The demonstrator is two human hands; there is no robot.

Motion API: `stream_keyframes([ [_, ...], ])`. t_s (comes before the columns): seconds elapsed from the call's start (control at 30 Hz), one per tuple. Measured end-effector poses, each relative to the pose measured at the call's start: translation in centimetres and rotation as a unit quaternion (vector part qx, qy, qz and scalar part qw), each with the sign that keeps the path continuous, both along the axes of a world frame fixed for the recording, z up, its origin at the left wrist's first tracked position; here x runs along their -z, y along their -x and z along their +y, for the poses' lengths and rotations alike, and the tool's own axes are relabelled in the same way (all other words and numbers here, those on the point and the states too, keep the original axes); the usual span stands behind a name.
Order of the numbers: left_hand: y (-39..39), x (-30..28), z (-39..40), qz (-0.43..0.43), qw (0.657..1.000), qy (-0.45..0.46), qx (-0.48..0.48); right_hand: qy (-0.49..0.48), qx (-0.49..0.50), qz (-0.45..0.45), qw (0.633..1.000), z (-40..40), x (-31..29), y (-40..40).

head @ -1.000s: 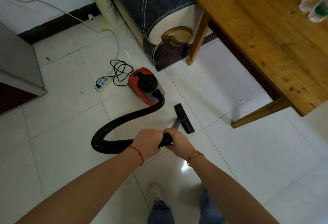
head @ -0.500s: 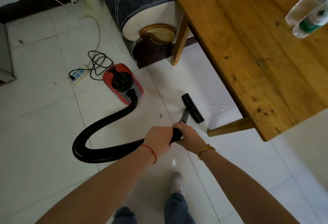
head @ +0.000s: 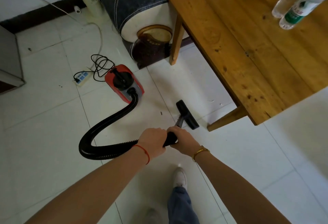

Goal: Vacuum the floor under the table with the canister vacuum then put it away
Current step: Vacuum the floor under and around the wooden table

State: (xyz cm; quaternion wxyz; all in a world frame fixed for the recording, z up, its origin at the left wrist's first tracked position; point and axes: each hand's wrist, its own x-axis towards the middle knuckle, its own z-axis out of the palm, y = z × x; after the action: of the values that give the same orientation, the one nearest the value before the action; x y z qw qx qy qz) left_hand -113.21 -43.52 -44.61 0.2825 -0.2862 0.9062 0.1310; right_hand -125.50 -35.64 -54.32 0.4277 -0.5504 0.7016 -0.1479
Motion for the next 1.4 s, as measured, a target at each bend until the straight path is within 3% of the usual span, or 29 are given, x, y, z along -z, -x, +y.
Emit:
stream_keyframes([
  [0.37, -7.2, -1.4, 10.8, 0.011, 0.999, -0.025, 0.027, 0.004, 0.037, -0.009, 0.999, 11.7, -0.7, -8.1],
  [0.7, -4.2, -1.8, 20.5, 0.021, 0.992, -0.04, 0.12, 0.007, 0.129, -0.016, 0.992, 23.7, -0.9, -6.5],
  [1.07, 5.0, -1.0, 26.1, 0.028, 0.987, -0.043, 0.151, 0.012, 0.177, -0.004, 0.984, 30.3, 0.3, 2.0],
  [1.4, 21.3, 0.5, 29.9, 0.01, 0.993, -0.053, 0.103, 0.003, 0.138, 0.017, 0.99, 33.1, 1.3, 19.1],
])
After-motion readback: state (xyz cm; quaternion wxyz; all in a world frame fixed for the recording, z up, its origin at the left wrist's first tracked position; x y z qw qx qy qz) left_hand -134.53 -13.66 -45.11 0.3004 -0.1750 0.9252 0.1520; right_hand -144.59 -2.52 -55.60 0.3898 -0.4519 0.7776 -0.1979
